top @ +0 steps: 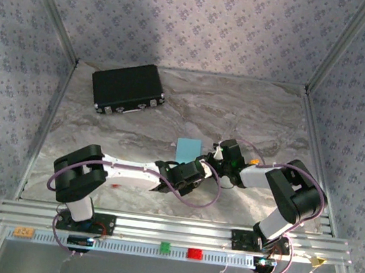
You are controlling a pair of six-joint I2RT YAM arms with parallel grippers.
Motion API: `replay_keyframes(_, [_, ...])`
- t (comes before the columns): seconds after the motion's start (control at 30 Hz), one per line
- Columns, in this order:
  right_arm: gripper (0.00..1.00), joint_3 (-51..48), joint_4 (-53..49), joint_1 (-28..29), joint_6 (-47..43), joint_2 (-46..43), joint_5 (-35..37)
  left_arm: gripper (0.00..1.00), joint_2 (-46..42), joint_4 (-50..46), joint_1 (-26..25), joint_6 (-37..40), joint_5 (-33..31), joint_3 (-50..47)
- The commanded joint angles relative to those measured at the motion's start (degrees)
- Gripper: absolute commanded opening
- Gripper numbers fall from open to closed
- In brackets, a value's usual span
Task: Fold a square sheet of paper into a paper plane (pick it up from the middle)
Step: Fold the triangle a second time at the center of the table.
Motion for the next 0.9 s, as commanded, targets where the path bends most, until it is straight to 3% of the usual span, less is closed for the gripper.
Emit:
replay_keyframes(0.0, [0.22,1.17,-0.58,-0.38,-0.01,-0.68,-0.71,0.19,-0.02,-0.28,-0.41,0.24,-0.68,1.31])
replay_keyframes(0.27, [0.28,-1.05,-2.78,-1.64,0.43,-4.74,3.16,0.01,-1.33,0.40,0.17,-2.01,3.00,0.87])
replay_keyframes(0.43, [0.38,-2.47,-9.71,-3.69,-1.21,-11.45,6.21,0.00,-3.03,1.35,3.68,-5.76,12.68,-0.06])
replay_keyframes(0.63, [0.39,-3.22,-21.75,-5.54,-3.90,-22.14,12.06,0.00,-4.53,5.00,10.05,-11.52,28.67,-1.47])
replay_keyframes(0.87, [0.37,-4.81,-24.35,-5.42,-6.30,-29.64,12.15,0.00,-3.36,7.91,13.94,-15.79,37.32,-1.99])
